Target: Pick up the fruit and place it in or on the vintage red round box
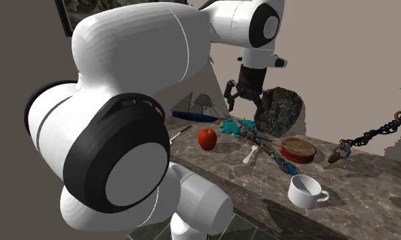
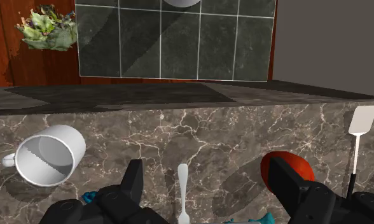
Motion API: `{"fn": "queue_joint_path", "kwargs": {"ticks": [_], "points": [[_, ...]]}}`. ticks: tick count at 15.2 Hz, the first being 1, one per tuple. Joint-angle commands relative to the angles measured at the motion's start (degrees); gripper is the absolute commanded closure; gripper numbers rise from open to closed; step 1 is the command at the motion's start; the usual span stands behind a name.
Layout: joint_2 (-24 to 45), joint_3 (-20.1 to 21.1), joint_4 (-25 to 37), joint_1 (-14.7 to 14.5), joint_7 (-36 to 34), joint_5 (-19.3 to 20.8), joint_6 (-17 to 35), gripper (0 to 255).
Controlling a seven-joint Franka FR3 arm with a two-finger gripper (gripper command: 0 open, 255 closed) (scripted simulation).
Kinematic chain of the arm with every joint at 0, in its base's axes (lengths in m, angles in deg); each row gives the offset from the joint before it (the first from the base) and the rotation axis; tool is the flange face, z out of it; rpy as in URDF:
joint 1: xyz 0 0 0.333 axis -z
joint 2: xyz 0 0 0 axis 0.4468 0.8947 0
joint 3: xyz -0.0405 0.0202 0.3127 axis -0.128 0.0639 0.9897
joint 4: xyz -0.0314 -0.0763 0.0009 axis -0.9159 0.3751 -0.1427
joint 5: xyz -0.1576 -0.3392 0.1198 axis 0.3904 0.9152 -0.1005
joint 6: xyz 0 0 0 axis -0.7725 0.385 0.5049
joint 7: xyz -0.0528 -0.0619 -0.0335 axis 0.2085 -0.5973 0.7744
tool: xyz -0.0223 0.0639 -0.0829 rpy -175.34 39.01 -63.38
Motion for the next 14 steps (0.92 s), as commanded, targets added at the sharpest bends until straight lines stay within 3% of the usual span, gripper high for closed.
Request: {"fn": "queue_joint_path", "kwargs": {"ticks": [1, 14], "points": [[0.00, 0.00, 0.00, 0.00, 0.00, 0.00, 0.00, 0], [9.29, 14.06, -7.78, -4.30, -12.04, -6.59, 21.93, 0]]}}
